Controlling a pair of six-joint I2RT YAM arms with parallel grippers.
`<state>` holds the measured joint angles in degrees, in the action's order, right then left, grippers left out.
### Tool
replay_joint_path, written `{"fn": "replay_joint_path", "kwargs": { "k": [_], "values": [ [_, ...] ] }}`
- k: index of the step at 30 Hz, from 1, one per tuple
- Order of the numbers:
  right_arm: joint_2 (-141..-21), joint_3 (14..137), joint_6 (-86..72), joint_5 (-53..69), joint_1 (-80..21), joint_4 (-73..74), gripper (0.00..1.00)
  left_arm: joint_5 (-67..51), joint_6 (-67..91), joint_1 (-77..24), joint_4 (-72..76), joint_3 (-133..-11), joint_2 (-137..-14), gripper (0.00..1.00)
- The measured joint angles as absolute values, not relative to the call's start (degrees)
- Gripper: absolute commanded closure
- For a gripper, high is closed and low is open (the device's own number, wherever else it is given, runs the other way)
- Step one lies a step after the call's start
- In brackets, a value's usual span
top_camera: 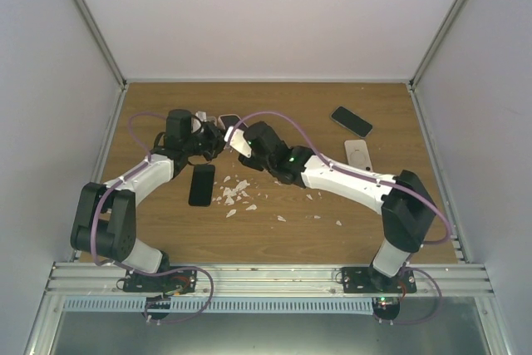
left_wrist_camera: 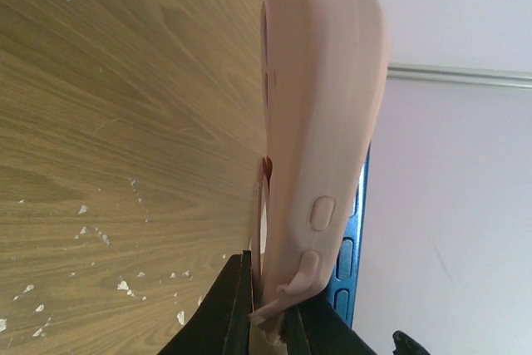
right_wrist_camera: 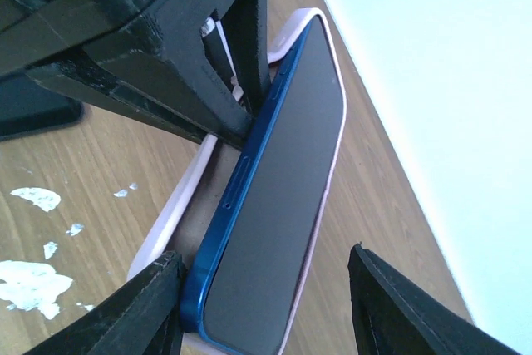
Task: Take the phone out of the phone case
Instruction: Remove the phone case from the phone.
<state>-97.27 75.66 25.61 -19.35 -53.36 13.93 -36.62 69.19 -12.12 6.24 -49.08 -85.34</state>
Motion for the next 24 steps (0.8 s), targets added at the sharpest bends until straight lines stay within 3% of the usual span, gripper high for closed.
{"fn": "replay_joint_path", "kwargs": {
  "k": [10,20,24],
  "values": [
    [-100.01,73.47,31.20,-24.88,-53.82,6.44,0.48,-36.14,70.61,-11.88,7.11,-47.55,-85.34,1.00],
    [-101.16,72.99,35.40,-26.87,-54.33,4.58,0.99,-36.27,71.68,-11.90,9.26,-46.89,-84.79,1.00],
    [-101.14,73.28,36.40,-27.77,-54.37,4.62,1.00,-36.53,72.51,-11.92,8.97,-46.81,-84.64,1.00]
  ]
}}
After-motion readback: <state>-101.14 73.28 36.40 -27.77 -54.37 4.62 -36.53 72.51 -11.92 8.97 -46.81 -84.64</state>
